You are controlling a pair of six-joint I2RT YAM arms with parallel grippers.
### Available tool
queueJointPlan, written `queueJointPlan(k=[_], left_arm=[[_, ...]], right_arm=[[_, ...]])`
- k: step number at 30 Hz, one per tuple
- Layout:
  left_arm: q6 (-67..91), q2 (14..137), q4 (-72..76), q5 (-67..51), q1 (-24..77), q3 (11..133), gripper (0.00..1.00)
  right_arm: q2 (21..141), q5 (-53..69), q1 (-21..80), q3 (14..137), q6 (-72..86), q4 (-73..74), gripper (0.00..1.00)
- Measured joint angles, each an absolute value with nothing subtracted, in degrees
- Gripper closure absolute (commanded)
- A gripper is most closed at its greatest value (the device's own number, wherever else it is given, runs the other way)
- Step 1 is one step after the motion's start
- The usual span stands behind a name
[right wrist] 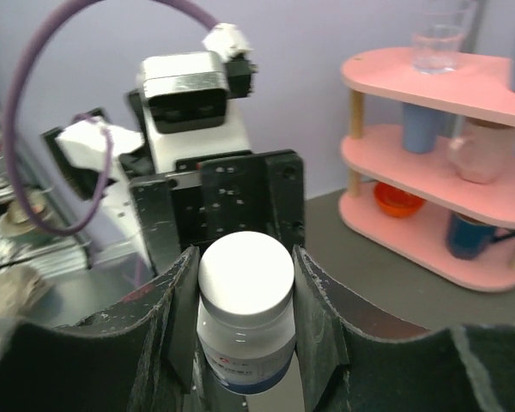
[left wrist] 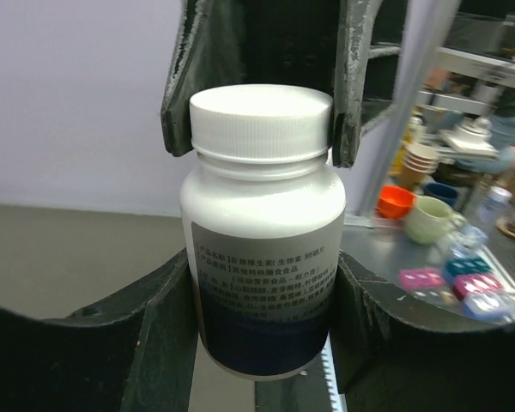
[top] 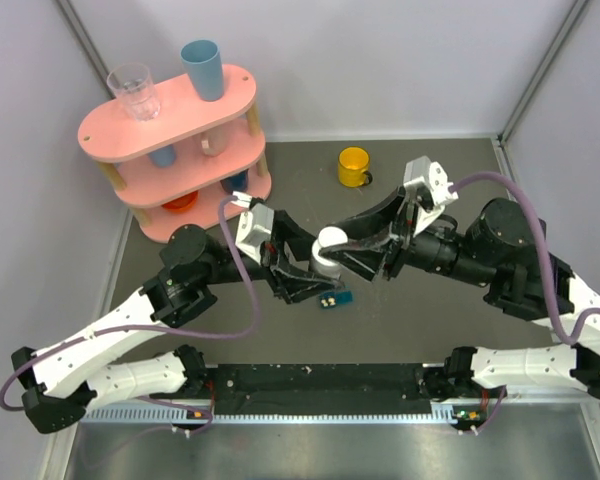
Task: Sort the pills into containers
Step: Screw the lid of the pill bottle onto the pill bottle.
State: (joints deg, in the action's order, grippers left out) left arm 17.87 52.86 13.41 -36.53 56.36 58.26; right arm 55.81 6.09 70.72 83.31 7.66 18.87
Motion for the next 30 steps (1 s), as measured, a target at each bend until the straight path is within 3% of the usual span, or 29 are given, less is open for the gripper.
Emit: queueJointPlan(k=[12, 30], left_arm=[[11.64, 52.66, 4.91, -10.31, 56.36, 59.83, 1.00], [4.34, 59.99, 5.04, 7.05, 56.42, 67.79, 1.00]], right_arm=[[63.35, -19.09, 70.85, 87.50, 5.85, 18.41, 0.98], [73.45, -40.10, 71.24, 96.12, -1.21, 11.64, 0.96]])
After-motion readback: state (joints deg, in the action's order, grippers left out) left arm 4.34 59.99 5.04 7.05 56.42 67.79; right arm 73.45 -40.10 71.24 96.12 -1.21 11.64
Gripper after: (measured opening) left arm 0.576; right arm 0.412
